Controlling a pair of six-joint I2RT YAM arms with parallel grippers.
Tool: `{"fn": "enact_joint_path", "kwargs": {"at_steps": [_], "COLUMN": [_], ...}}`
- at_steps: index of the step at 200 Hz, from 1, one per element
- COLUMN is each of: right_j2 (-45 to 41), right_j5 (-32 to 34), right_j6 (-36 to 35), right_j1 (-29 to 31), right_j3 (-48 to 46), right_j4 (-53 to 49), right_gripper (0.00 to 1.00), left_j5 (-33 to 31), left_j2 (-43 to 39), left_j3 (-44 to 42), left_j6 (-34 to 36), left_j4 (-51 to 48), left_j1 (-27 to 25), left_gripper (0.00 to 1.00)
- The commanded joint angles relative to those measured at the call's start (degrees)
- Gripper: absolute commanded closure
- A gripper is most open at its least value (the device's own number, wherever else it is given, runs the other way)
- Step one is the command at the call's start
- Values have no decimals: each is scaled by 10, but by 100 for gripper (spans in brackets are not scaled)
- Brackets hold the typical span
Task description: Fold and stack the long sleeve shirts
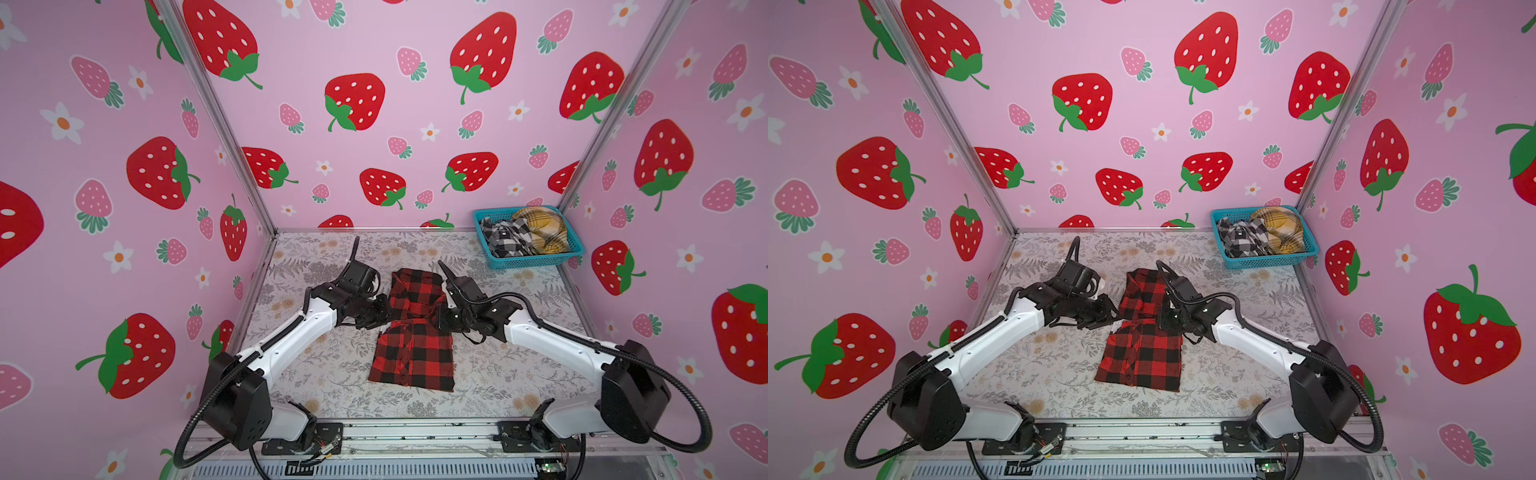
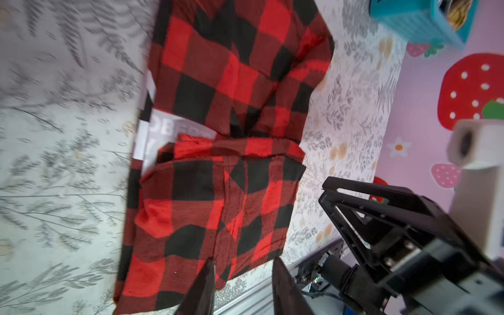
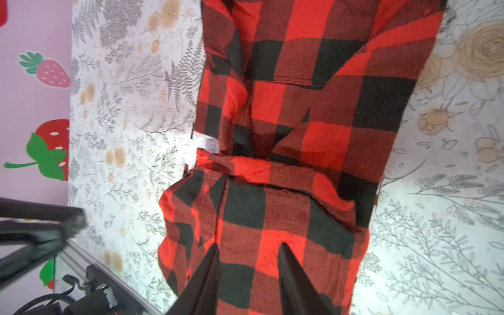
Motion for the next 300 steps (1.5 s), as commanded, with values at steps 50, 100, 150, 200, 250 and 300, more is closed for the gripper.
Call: {"fn": "enact_joint_path", "kwargs": {"at_steps": [50, 100, 150, 200, 250, 300], "right_j2": [60, 93, 28, -10, -38, 26], "right_j5": [-27, 5, 63, 69, 15, -3], "right_j6": [87, 86, 55, 66, 89, 103], "right_j1": [30, -4, 0, 44, 88, 88], "right_j3": [-93, -111, -52, -45, -138, -159], "right_j4": [66, 47, -38, -84, 53, 83], "right_gripper": [74, 79, 58, 33, 48, 75], "left_j5": [7, 7, -52, -17, 0, 3], "left_j2": [183, 195, 64, 137, 254, 285], "left_j3": [9, -35, 14, 48, 91, 93], "left_j6": [-13, -12, -19, -56, -49, -34], "left_j4": [49, 82, 23, 73, 89, 81], "left_j1": [26, 19, -22, -71, -73, -73], "left_gripper": [80, 83, 64, 77, 84, 87]}}
